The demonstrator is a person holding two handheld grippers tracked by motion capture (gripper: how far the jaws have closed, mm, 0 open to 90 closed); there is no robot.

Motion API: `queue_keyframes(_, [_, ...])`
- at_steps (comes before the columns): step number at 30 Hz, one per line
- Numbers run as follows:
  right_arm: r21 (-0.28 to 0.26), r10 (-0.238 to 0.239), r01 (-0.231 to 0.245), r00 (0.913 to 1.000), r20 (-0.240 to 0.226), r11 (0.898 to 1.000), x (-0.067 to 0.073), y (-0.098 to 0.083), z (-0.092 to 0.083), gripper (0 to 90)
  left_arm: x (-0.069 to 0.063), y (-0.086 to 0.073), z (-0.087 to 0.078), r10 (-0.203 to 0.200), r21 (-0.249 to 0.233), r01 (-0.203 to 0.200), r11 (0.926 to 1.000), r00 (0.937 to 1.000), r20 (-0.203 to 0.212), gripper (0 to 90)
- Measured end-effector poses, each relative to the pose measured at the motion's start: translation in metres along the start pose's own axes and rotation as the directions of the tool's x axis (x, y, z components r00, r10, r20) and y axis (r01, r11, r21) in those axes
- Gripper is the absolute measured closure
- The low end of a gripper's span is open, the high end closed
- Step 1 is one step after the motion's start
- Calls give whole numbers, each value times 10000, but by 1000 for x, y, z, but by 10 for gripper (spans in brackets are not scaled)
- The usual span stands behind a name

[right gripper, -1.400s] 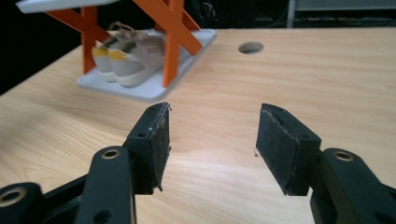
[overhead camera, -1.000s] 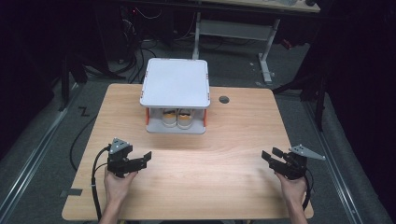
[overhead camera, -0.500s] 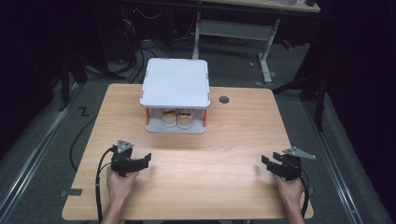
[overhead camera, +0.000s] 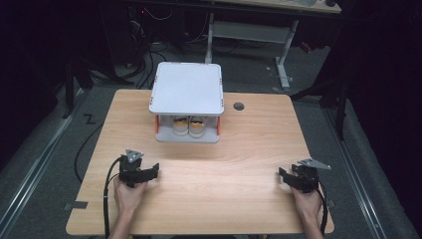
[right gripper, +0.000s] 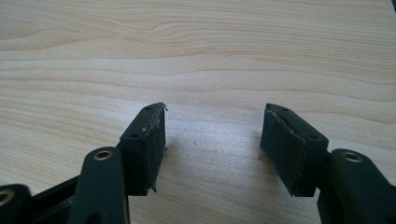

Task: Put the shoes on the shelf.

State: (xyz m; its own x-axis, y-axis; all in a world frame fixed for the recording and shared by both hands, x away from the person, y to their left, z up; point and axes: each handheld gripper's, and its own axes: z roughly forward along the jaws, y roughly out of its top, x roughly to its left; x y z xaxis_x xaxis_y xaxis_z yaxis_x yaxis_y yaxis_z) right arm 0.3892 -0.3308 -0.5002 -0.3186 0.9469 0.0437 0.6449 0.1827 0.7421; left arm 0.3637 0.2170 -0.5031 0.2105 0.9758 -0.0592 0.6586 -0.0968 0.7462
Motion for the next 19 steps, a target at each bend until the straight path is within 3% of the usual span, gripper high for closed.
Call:
queue_keyframes(6, [126, -551, 546, 9977, 406, 9984, 6, 0, 1, 395, -2, -3, 4, 233, 198, -227, 9995, 9993, -290, 175])
queue_keyframes(19, [139, -518, 514, 9981, 328, 9986, 5, 0, 2, 388, -3, -2, 4, 339, 250, -331, 9991, 9989, -327, 175])
